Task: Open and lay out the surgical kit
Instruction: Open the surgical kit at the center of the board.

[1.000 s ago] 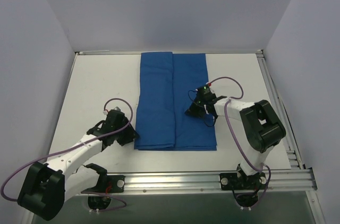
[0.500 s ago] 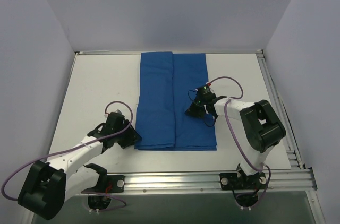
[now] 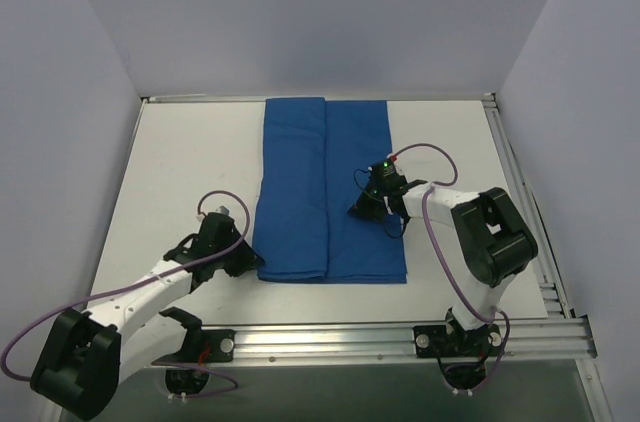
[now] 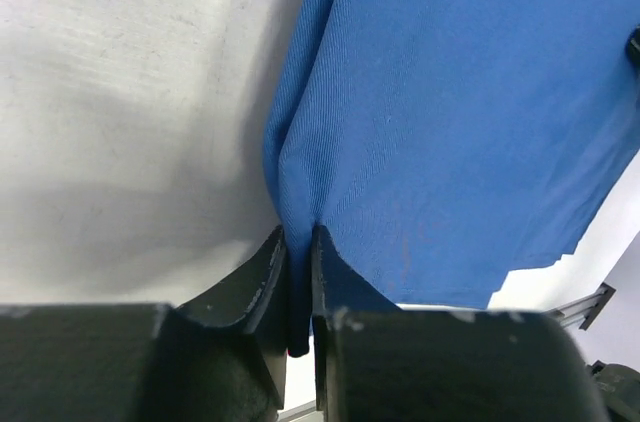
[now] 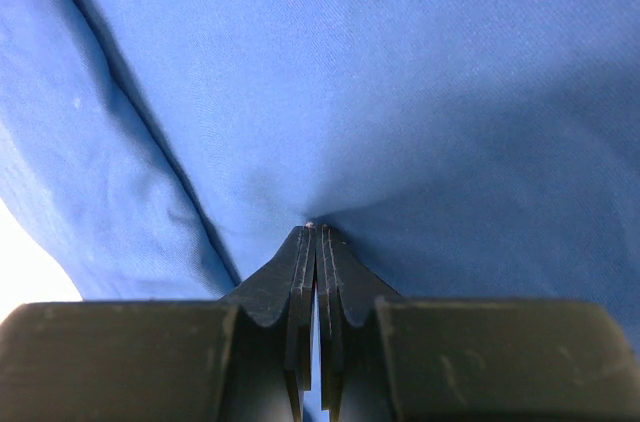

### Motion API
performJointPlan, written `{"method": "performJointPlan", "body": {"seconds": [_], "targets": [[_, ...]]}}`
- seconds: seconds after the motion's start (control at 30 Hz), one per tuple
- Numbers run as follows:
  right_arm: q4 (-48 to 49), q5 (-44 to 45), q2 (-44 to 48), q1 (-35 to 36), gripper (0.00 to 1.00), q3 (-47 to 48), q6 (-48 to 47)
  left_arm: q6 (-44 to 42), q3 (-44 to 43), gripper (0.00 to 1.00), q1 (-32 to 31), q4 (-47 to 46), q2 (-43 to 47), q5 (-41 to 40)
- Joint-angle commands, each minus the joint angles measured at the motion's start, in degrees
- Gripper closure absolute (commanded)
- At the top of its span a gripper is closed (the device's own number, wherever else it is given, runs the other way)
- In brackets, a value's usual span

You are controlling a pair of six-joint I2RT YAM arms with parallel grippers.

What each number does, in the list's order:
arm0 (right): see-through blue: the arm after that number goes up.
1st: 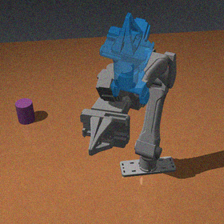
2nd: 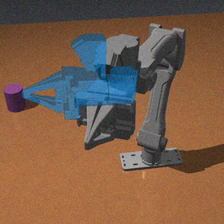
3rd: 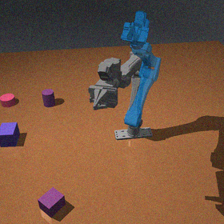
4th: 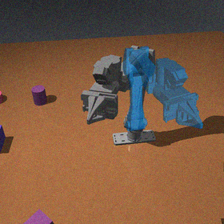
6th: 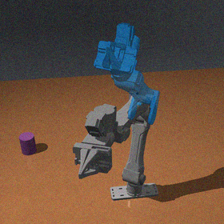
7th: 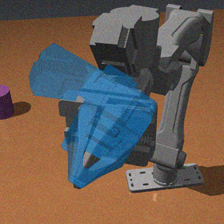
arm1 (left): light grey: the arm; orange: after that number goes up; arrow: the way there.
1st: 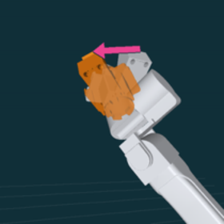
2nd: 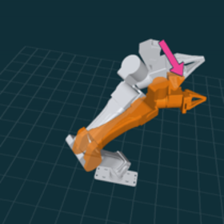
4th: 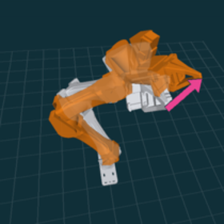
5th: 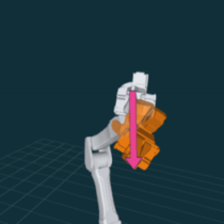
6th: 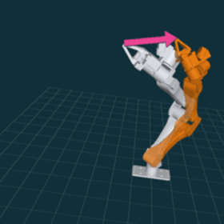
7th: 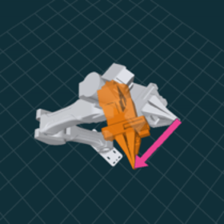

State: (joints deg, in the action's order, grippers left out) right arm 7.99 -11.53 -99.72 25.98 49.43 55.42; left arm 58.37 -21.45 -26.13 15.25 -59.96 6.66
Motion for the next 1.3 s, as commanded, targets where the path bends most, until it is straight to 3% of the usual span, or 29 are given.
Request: {"method": "performJointPlan", "body": {"seconds": [0.0,0.2,0.43,0.57,0.73,0.83,1.03,1.27], "targets": [[-10.27,5.11,-3.9,0.13,1.0,-2.5,-3.21,-1.85,-2.27,0.87,-0.15,10.65,4.49,-6.11],[-10.36,5.64,-3.9,0.04,1.0,-2.58,-3.65,-3.44,-5.88,0.8,-0.24,16.31,9.25,-10.17],[-10.63,5.99,-3.72,0.13,1.0,-2.76,-3.65,-3.53,-3.95,0.67,-0.24,11.3,5.31,-7.54],[-11.24,6.78,-3.9,-0.14,1.0,-2.85,-3.56,-3.26,-2.72,0.66,-0.24,8.14,3.19,-6.66],[-11.5,7.05,-3.73,-0.75,1.0,-3.11,-3.91,-3.26,-2.19,0.77,-0.24,6.55,2.75,-6.66],[-11.51,7.31,-3.81,-1.1,1.0,-3.46,-4.18,-3.09,-2.63,0.97,-0.24,6.64,3.97,-6.74],[-12.03,8.19,-4.25,-2.07,1.0,-3.81,-4.7,-5.54,-6.84,0.98,-0.24,11.9,9.94,-10.95],[-13.09,9.42,-3.81,-4.35,1.0,-3.64,-6.29,-15.12,-18.44,0.98,-0.15,20.95,14.7,-17.45]]}}
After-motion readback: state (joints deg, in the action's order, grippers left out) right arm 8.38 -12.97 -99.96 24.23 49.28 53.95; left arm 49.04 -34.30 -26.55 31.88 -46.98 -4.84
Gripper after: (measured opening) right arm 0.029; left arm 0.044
